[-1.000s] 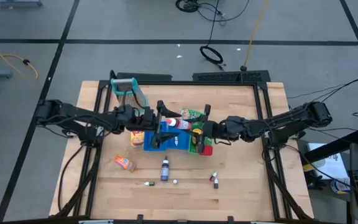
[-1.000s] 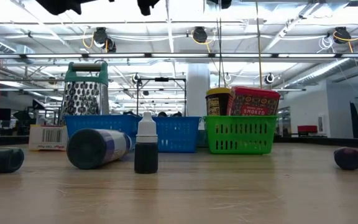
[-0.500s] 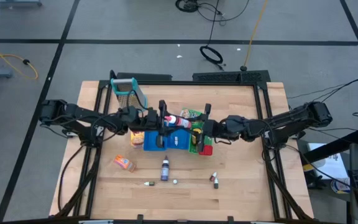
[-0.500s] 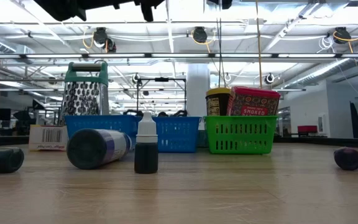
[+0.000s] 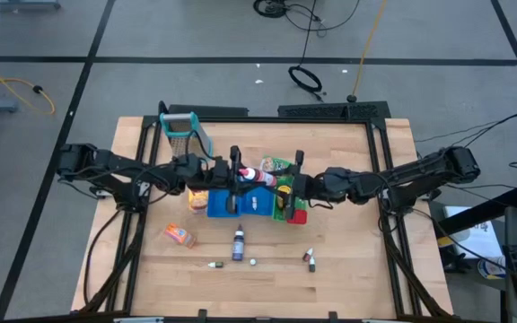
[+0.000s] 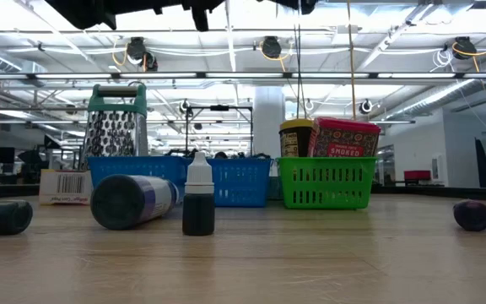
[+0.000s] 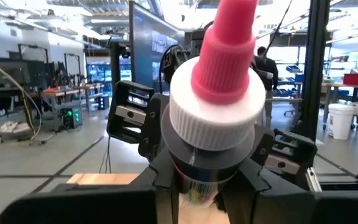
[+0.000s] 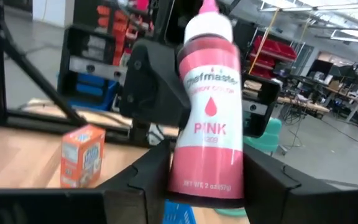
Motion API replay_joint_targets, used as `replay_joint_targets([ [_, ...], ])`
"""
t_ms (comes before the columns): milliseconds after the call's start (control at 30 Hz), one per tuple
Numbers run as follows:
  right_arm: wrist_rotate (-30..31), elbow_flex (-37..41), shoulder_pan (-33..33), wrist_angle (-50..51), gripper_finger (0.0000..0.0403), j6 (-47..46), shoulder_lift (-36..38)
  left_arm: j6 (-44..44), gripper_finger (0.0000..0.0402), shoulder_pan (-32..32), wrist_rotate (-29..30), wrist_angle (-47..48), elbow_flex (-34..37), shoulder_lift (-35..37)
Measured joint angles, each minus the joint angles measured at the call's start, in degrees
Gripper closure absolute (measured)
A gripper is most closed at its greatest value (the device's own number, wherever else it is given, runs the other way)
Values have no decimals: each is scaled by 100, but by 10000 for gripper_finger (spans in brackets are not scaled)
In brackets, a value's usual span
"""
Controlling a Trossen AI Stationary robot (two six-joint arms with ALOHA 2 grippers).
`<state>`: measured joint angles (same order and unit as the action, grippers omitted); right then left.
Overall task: Pick & Place Kitchen Items
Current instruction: Put the large pink food coloring bottle into the right blue bin
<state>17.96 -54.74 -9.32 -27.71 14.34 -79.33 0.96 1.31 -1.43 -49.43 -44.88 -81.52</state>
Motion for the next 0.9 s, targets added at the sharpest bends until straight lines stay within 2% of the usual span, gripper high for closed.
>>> replay_joint_targets([
  [267, 753, 11, 52, 802, 218, -186, -15, -11, 329, -5, 153, 124, -2, 9],
  [400, 767, 11, 114, 1120, 214, -354, -15, -3, 329, -5, 187, 445, -9, 11],
  [733, 946, 11, 283, 1958, 219, -633, 28, -116, 329, -12, 839, 1641, -13, 13],
  [900, 1237, 11, 422, 2454, 216, -831, 28, -148, 329, -48, 1170, 2100, -13, 13],
])
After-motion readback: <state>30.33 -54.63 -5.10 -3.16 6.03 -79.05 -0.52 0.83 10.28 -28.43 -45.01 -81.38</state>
